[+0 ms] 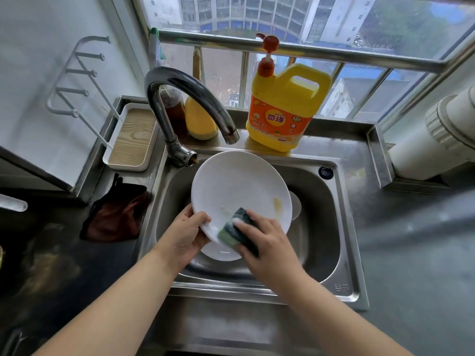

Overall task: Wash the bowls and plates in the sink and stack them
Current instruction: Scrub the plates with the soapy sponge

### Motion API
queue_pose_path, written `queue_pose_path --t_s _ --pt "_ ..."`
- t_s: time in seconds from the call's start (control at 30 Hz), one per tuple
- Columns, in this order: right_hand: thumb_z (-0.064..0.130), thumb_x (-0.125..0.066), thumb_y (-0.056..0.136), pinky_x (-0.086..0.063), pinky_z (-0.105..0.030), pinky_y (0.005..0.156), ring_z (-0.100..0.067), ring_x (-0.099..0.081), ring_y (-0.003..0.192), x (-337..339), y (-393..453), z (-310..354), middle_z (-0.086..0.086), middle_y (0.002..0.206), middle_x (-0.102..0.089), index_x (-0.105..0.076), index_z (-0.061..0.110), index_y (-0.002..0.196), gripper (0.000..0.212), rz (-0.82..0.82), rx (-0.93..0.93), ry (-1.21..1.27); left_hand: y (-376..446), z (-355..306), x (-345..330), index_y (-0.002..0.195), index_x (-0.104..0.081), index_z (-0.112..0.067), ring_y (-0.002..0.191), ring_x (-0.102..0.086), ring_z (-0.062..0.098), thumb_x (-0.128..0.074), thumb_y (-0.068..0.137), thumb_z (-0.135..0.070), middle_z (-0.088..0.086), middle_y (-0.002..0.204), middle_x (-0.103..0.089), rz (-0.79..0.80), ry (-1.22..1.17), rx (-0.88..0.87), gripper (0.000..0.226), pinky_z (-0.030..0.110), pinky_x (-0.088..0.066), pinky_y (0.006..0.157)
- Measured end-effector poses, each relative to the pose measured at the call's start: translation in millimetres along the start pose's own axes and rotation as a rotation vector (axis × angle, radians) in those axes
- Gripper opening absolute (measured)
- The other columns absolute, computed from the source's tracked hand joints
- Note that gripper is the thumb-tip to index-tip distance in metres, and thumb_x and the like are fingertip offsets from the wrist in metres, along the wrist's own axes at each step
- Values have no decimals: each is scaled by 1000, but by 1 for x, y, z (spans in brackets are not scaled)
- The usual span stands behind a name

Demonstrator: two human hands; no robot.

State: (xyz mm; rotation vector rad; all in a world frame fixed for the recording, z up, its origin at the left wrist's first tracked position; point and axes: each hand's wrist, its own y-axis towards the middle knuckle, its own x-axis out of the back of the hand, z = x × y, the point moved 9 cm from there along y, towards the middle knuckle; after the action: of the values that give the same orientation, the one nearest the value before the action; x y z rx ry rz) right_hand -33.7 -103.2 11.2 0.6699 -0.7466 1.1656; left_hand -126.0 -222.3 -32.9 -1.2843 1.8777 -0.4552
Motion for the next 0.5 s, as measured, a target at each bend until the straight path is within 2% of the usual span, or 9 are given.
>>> queue_pose_path --t_s 0.1,0.2,0.33,0.4,0.5 --pt "36 -56 81 -42 -32 94 -28 -56 102 -1 -5 10 -6 132 -57 -65 27 118 39 39 85 37 0 -1 2 110 -58 -12 90 -64 27 -40 90 9 16 106 -65 10 30 1 34 28 -57 58" --pt "30 -57 76 -48 -39 90 -30 -59 98 10 -5 -12 -3 130 -59 -69 28 109 36 43 152 -95 0 -6 15 108 -58 -13 93 -61 26 -41 90 8 13 109 -63 -24 49 16 33 26 -57 57" --pt "23 -67 67 -53 -47 77 -33 -58 87 23 3 -51 -7 124 -63 -71 25 104 37 14 -66 -201 1 -7 18 111 -58 -15 98 -61 27 -44 90 6 12 112 -63 -30 56 29 33 26 -58 58" --pt "28 -66 69 -53 -47 82 -34 -59 88 16 2 -38 -9 122 -63 -71 25 107 39 10 -103 -168 1 -7 13 107 -59 -14 94 -61 26 -43 90 7 12 108 -64 -33 33 13 32 26 -57 57" --pt "40 -57 79 -43 -35 94 -31 -57 99 -3 -2 3 -7 129 -59 -65 28 118 42 49 -40 -19 3 -9 6 106 -59 -13 90 -62 27 -40 90 8 14 105 -64 -13 30 -18 32 26 -57 57"
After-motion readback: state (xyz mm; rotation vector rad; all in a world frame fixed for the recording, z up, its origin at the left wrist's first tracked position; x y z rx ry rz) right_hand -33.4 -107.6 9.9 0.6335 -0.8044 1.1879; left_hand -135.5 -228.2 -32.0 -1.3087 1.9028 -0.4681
